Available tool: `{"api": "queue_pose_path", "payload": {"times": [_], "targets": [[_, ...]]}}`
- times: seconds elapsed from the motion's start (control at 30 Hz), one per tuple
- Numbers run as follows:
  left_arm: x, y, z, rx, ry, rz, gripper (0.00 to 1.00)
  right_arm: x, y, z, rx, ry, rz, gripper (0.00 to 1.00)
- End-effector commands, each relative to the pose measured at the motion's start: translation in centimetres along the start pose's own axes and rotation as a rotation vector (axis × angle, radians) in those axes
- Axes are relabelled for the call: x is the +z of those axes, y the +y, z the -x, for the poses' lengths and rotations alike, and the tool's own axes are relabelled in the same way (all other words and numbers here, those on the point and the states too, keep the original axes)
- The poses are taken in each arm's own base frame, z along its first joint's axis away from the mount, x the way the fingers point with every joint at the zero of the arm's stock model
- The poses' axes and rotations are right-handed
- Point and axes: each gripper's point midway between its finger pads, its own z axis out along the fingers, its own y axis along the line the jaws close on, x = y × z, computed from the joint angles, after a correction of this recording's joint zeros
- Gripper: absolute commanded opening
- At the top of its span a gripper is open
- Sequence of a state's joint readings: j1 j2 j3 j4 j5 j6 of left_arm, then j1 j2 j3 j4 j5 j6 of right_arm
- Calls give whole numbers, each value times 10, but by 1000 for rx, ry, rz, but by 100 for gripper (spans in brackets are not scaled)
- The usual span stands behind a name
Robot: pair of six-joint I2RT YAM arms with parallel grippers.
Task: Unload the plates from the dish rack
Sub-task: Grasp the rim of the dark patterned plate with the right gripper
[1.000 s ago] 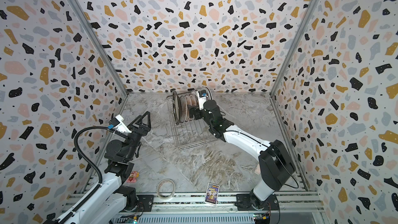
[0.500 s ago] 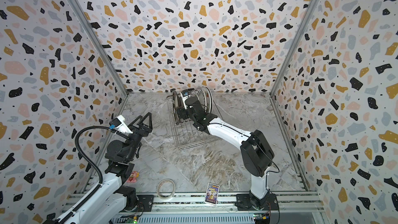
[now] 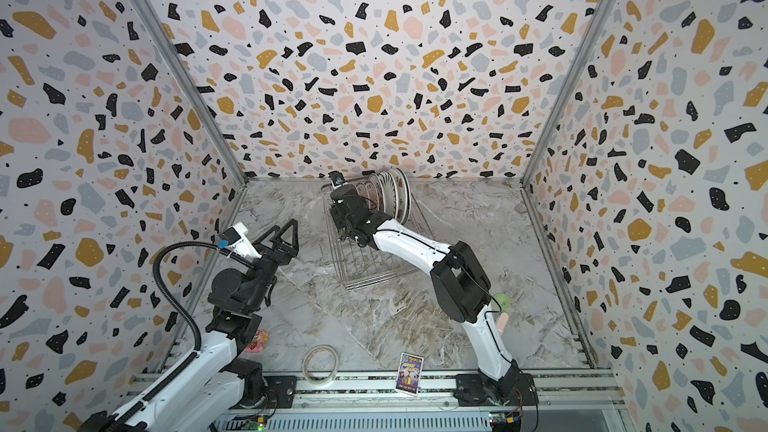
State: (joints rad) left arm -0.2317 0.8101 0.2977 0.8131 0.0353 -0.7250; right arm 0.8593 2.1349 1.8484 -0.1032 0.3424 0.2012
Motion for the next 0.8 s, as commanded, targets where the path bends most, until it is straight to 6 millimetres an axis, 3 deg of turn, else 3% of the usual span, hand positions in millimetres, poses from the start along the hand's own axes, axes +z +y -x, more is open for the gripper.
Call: {"api": "queue_pose_path", "payload": {"times": [0.0,0.2,0.27,0.43,0.57,0.77], "targets": [[-3,-3,4,-1,-32,-20,100,-2,-10,16,24,-14,-67,39],[-3,2,-2,-14,-27,-8,100,13,-16,13,8,2,-179,32],[-2,5,-3,-15,-26,3,99,17,-19,11,5,11,-208,26],[-2,9,-7,-18,-17,12,100,25,-24,3,-9,28,-259,24],[-2,10,-9,-24,-18,13,100,27,-25,3,-11,35,-268,26],[-1,11,-11,-39,-17,7,100,16,-39,2,-29,38,-352,17]]}}
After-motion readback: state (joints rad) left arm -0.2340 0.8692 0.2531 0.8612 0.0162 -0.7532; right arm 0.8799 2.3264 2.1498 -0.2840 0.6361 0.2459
